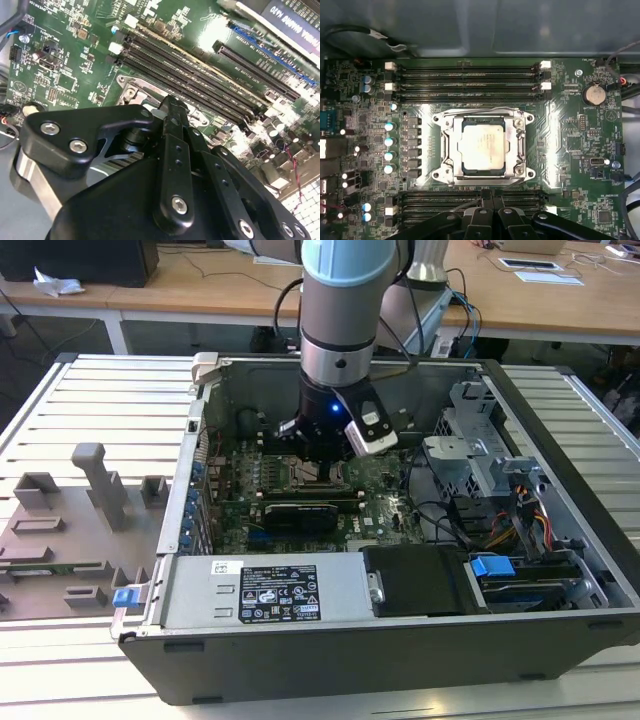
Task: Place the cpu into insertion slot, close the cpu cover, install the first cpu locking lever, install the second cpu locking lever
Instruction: 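Install the second cpu locking lever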
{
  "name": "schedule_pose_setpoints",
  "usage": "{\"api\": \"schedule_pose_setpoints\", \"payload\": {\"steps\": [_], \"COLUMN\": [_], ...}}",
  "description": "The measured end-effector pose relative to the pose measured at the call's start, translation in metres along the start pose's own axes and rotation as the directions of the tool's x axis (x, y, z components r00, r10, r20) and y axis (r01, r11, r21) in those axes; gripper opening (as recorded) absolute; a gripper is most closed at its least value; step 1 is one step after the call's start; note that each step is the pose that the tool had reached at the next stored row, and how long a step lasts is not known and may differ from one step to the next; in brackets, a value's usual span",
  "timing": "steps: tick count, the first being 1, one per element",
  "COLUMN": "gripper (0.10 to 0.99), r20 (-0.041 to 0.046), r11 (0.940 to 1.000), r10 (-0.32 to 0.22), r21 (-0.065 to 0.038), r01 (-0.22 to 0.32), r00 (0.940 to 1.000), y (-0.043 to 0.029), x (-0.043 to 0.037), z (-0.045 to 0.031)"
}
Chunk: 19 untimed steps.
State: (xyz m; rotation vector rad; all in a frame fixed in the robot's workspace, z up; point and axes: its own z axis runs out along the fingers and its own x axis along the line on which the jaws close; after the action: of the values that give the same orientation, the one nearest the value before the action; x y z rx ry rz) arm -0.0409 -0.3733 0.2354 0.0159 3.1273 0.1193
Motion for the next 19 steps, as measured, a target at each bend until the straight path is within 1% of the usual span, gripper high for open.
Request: {"api": "schedule_pose_setpoints", "payload": {"steps": [1, 3, 5, 6, 7, 10, 12, 13, 14, 16, 18, 19], "gripper": [0.106, 0.106, 0.106, 0.106, 0.106, 0.106, 0.106, 0.106, 0.106, 0.106, 0.106, 0.106], "r20": [0.0, -0.0001, -0.0003, -0.0004, -0.0004, -0.001, -0.002, -0.0031, -0.0037, -0.0042, -0.0049, -0.0051], "r11": [1.0, 0.9999, 0.9993, 0.999, 0.9989, 0.9986, 0.9982, 0.9972, 0.9962, 0.9944, 0.9913, 0.9903], "r10": [0.0, 0.0, 0.0, 0.001, 0.001, -0.006, -0.018, -0.035, -0.046, -0.06, -0.082, -0.089], "r21": [-0.008, -0.016, -0.037, -0.044, -0.048, -0.053, -0.058, -0.067, -0.075, -0.087, -0.103, -0.108], "r01": [0.0, 0.0, 0.0, -0.001, -0.001, 0.006, 0.018, 0.035, 0.045, 0.06, 0.081, 0.088], "r00": [1.0, 1.0, 1.0, 1.0, 1.0, 1.0, 0.9998, 0.9994, 0.9989, 0.9982, 0.9966, 0.996], "y": [-0.0034, -0.0067, -0.0082, -0.0086, -0.0091, -0.0134, -0.0143, -0.0148, -0.015, -0.0151, -0.0154, -0.0155], "x": [0.0014, 0.0038, 0.0084, 0.0109, 0.0128, 0.0215, 0.0245, 0.028, 0.0301, 0.0328, 0.0365, 0.0377], "z": [0.0, 0.0003, 0.0012, 0.0021, 0.0032, 0.011, 0.014, 0.0174, 0.019, 0.021, 0.0239, 0.0248]}}
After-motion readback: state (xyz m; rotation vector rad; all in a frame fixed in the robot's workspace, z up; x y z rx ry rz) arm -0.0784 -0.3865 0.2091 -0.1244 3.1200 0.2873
